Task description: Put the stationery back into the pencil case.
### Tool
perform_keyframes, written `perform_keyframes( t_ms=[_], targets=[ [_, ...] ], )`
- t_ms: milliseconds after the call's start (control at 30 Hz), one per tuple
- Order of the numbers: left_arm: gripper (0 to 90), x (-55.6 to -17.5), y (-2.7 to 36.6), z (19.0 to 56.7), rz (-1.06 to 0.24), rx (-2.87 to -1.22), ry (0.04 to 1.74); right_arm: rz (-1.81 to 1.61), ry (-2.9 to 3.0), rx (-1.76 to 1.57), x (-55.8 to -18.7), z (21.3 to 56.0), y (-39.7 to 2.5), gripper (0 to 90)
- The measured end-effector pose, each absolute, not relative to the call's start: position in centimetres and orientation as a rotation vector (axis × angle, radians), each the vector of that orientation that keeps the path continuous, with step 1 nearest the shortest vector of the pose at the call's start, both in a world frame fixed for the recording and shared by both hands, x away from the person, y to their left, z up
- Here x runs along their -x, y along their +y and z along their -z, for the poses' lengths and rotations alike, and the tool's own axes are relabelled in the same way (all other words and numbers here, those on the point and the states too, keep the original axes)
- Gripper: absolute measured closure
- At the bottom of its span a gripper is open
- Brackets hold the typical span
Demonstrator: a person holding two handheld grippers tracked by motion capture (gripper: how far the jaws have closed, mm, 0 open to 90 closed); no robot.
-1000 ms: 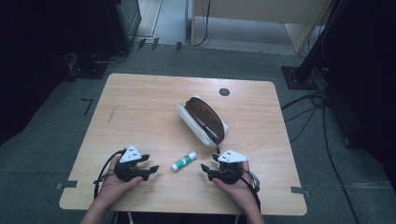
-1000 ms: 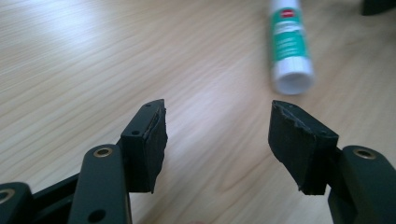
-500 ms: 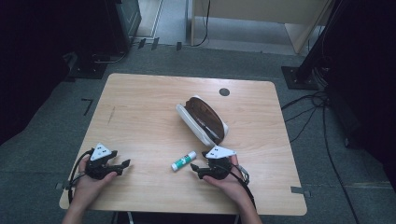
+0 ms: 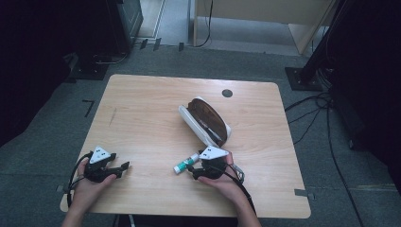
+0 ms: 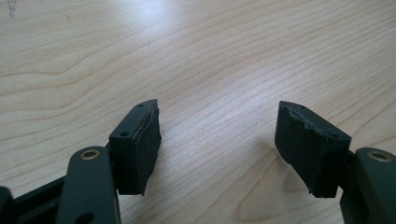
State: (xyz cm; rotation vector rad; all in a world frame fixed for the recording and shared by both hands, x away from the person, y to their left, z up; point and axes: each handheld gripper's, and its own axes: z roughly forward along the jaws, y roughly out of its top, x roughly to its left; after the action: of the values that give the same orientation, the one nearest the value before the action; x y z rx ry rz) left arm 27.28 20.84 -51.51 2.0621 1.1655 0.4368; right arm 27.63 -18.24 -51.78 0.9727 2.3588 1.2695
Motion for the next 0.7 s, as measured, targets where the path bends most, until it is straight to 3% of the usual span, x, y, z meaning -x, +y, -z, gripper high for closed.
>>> perform_keyframes(
  t_ms=[267, 700],
  targets=[
    [31.5, -27.3, 20.8, 51.5, -0.429, -2.063, 1.154, -1.415, 2.339, -0.854, -27.5, 51.5, -18.0, 24.6],
    [31.8, -27.3, 20.7, 51.5, -0.427, -2.065, 1.148, -1.292, 2.4, -0.817, -28.3, 51.8, -16.7, 24.5]
  ],
)
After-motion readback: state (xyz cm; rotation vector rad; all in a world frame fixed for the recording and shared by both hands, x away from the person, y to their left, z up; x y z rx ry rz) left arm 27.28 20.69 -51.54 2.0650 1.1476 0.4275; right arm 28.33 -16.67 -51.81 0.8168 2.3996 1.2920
